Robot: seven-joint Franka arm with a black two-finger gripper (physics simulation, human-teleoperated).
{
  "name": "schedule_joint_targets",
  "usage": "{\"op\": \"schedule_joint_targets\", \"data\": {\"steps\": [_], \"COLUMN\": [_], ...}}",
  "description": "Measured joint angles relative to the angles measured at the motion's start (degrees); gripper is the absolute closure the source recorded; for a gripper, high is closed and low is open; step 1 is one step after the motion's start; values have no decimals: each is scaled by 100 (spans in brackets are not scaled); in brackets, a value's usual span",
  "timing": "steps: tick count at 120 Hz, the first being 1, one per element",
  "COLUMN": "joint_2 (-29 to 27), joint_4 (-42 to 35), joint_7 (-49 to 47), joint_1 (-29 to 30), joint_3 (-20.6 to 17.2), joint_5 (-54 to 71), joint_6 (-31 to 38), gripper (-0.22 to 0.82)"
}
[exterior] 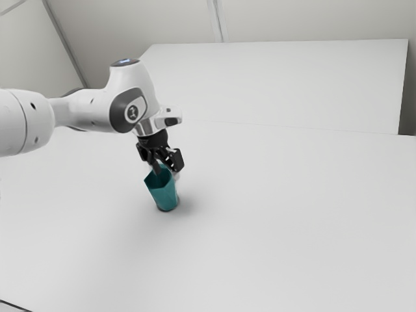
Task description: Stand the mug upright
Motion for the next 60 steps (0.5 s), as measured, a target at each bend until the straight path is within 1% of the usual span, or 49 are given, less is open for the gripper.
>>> {"op": "schedule_joint_targets", "data": {"steps": [13, 21, 30, 38, 46, 60], "joint_2": [-76, 18, 235, 278, 221, 108], "joint_4": [585, 1088, 1849, 2302, 2486, 2551], "joint_7": [-13, -18, -23, -27, -32, -38], "joint_1": [5, 39, 151, 203, 200, 175], "joint_3": [4, 35, 51, 56, 56, 56], "joint_5": [-33, -18, 13, 32, 43, 49], "joint_6": [-351, -617, -984, -1312, -1589, -1920], "gripper": [9, 7, 5, 3, 2, 1]}}
